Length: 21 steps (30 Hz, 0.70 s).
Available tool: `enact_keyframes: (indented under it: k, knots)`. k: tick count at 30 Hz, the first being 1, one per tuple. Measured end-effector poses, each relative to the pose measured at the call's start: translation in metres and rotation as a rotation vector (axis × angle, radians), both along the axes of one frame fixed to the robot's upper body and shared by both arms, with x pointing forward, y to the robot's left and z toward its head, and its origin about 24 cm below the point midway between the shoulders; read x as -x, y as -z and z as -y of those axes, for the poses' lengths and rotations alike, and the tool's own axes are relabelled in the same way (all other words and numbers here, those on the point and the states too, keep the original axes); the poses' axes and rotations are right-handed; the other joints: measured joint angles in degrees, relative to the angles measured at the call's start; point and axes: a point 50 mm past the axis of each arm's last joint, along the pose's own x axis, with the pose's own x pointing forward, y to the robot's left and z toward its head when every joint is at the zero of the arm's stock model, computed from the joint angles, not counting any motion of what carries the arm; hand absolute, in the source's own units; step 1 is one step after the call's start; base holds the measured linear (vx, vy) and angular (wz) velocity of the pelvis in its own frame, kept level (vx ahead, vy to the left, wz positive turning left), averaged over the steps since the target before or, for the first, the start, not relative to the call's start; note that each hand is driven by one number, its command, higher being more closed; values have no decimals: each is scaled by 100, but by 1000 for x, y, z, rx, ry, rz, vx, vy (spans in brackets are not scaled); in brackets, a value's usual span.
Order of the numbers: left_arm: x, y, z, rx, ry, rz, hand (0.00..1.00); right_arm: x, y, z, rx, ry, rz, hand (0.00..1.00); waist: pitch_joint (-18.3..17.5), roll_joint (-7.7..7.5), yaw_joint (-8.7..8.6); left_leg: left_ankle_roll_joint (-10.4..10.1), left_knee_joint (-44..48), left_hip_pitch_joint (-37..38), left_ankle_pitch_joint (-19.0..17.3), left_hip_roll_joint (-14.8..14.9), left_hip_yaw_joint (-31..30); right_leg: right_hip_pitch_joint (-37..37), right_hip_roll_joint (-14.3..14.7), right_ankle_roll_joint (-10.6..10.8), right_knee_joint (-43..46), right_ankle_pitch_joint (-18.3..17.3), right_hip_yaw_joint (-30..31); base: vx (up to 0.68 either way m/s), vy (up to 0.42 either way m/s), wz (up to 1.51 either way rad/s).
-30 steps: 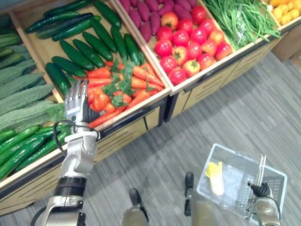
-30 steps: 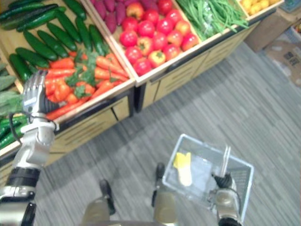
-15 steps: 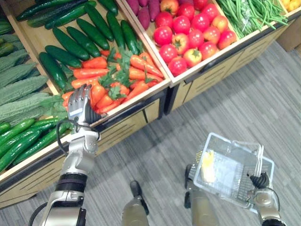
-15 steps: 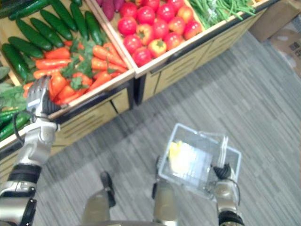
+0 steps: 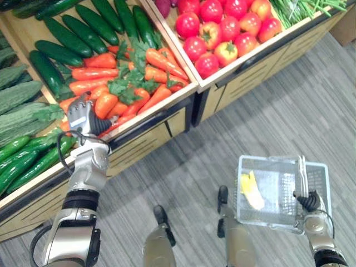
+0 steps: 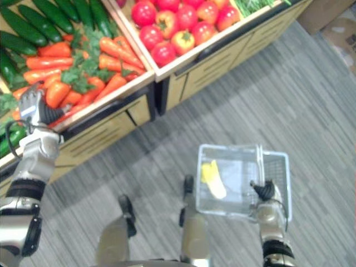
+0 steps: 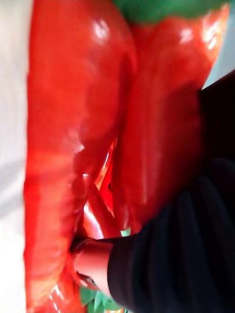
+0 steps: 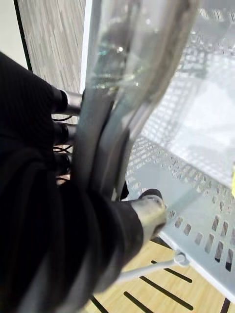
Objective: Pick vegetable in the basket
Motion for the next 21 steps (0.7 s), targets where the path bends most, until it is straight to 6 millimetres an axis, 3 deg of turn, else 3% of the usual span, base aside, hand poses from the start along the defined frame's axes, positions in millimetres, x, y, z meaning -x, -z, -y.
enact_keyframes:
  k: [21]
  knots:
    - [-2,-12,0,-14,-3,28,100,1,3,-6,1,-31,-5,100,26,-49,-128,6,-1,65,5,-2,-12,84,-5,28,-12,18,1,0,0,0]
